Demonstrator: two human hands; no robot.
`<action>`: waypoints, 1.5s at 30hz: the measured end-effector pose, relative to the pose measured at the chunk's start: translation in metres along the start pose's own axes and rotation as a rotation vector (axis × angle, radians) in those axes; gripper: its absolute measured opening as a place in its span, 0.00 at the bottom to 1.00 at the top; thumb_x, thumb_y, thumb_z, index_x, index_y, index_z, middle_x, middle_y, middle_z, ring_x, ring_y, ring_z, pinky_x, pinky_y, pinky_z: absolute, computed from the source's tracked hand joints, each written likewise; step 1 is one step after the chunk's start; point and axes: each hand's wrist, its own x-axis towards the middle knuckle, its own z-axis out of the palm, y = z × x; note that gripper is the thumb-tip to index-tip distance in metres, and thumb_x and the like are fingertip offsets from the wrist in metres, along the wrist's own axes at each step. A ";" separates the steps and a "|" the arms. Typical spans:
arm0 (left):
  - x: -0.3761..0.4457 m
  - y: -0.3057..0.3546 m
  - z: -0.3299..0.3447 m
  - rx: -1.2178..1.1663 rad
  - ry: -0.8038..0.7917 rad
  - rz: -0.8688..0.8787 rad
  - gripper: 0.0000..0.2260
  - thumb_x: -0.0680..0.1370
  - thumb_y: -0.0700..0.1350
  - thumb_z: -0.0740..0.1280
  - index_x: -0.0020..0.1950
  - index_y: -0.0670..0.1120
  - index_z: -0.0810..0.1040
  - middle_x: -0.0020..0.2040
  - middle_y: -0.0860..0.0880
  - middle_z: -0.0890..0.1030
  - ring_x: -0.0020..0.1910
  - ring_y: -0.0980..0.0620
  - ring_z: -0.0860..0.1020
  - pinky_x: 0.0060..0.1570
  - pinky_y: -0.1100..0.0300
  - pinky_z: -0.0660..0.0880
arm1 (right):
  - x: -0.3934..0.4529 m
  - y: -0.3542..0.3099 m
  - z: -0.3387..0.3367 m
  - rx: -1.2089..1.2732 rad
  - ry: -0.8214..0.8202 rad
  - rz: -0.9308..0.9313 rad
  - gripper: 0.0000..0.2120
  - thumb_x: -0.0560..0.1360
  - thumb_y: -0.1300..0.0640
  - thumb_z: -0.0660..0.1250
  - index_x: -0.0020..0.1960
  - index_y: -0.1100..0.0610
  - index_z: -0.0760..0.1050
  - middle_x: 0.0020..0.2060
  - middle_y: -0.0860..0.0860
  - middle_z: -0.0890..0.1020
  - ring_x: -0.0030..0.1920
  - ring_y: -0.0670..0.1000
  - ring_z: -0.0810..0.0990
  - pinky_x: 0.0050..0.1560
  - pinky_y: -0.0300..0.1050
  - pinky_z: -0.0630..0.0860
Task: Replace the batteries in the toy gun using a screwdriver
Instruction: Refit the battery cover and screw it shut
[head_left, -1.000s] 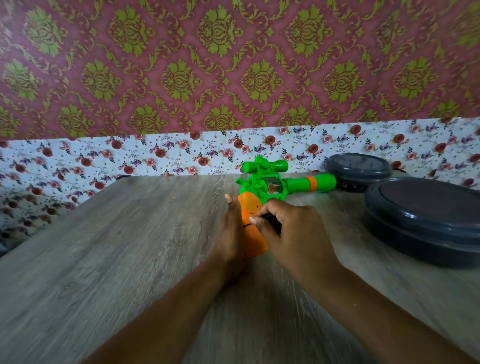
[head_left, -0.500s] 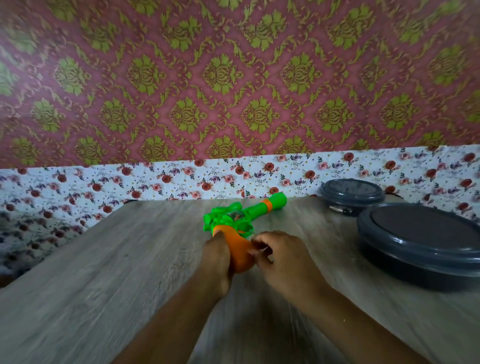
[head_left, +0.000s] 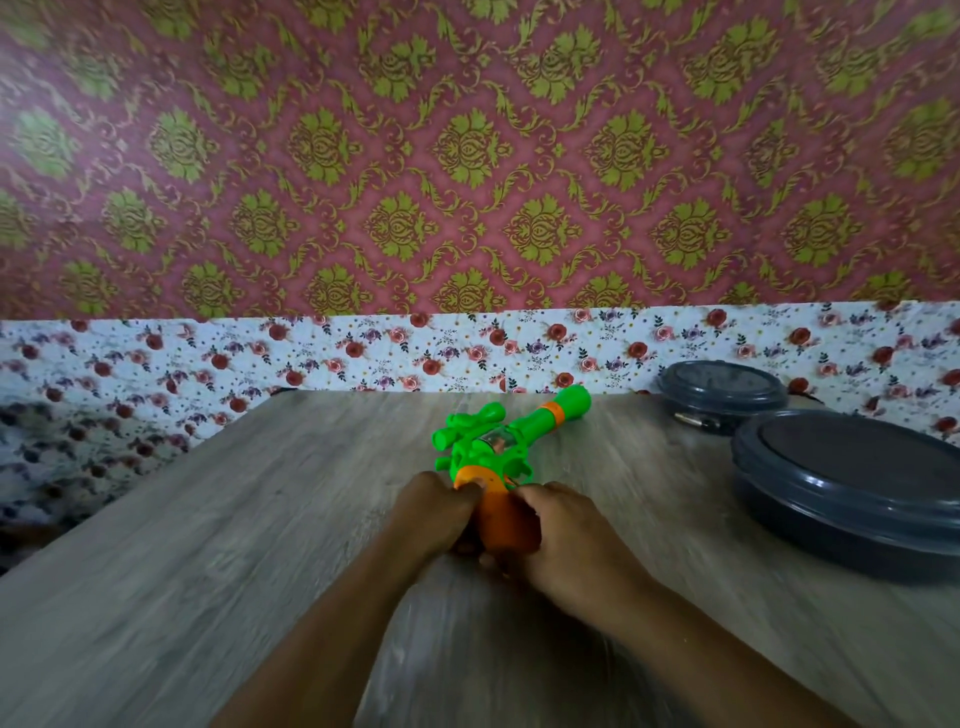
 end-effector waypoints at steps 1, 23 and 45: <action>0.001 -0.001 -0.001 0.051 -0.003 0.022 0.22 0.68 0.57 0.64 0.36 0.37 0.79 0.36 0.35 0.82 0.38 0.39 0.82 0.46 0.47 0.79 | -0.001 0.000 0.000 -0.003 -0.003 -0.001 0.26 0.64 0.41 0.72 0.56 0.54 0.74 0.51 0.54 0.77 0.52 0.55 0.76 0.50 0.45 0.71; -0.016 0.004 0.021 0.514 0.097 0.640 0.37 0.68 0.68 0.44 0.68 0.48 0.69 0.67 0.47 0.70 0.67 0.48 0.68 0.65 0.56 0.66 | -0.028 0.052 -0.047 -0.055 0.063 0.070 0.15 0.76 0.64 0.60 0.59 0.53 0.76 0.53 0.50 0.83 0.53 0.46 0.80 0.55 0.42 0.76; -0.033 -0.012 0.050 0.838 0.077 0.765 0.17 0.70 0.56 0.57 0.50 0.53 0.81 0.47 0.53 0.83 0.54 0.46 0.81 0.56 0.44 0.75 | -0.046 0.054 -0.036 -0.243 0.004 0.081 0.18 0.77 0.57 0.57 0.66 0.50 0.70 0.63 0.47 0.75 0.61 0.46 0.73 0.61 0.39 0.70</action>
